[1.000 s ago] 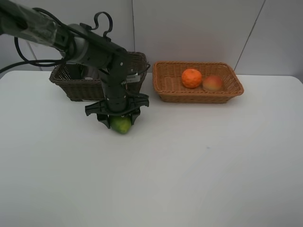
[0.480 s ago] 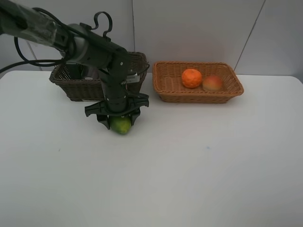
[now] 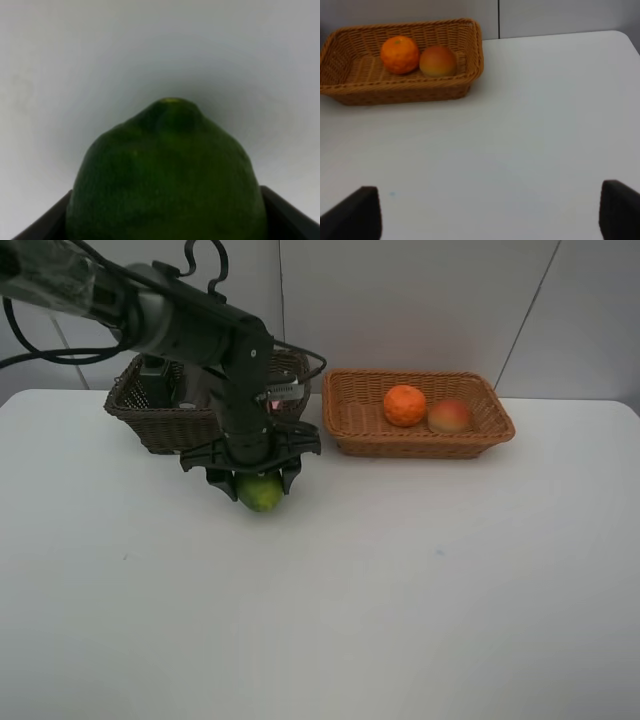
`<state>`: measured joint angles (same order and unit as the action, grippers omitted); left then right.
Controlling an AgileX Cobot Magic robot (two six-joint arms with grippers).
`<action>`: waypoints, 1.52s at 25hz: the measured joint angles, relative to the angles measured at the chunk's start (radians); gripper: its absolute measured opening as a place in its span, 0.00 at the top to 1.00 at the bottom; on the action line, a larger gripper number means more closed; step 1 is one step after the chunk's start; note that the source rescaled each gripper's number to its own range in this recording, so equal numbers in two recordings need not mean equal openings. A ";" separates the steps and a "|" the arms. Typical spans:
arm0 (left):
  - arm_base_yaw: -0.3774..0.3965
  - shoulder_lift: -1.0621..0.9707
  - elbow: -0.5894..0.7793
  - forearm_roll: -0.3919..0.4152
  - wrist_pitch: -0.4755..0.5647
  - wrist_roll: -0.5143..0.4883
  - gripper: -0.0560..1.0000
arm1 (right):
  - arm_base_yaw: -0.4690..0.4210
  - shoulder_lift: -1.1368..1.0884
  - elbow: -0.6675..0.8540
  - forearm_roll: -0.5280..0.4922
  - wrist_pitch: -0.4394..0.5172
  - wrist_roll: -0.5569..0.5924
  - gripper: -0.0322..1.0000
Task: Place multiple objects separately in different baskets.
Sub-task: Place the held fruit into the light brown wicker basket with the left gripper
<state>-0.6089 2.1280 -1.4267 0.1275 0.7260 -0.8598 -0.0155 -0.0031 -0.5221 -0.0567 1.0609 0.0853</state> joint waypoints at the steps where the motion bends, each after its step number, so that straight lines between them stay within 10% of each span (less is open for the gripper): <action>1: -0.005 -0.019 0.000 -0.001 0.001 0.026 0.36 | 0.000 0.000 0.000 0.000 0.000 0.000 0.11; 18: -0.068 -0.117 -0.243 -0.053 0.043 0.557 0.36 | 0.000 0.000 0.000 0.000 0.000 0.000 0.11; 38: -0.069 0.193 -0.363 -0.072 -0.605 0.641 0.36 | 0.000 0.000 0.000 0.000 0.000 0.000 0.11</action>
<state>-0.6784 2.3214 -1.7899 0.0553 0.1207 -0.2185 -0.0155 -0.0031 -0.5221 -0.0567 1.0609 0.0853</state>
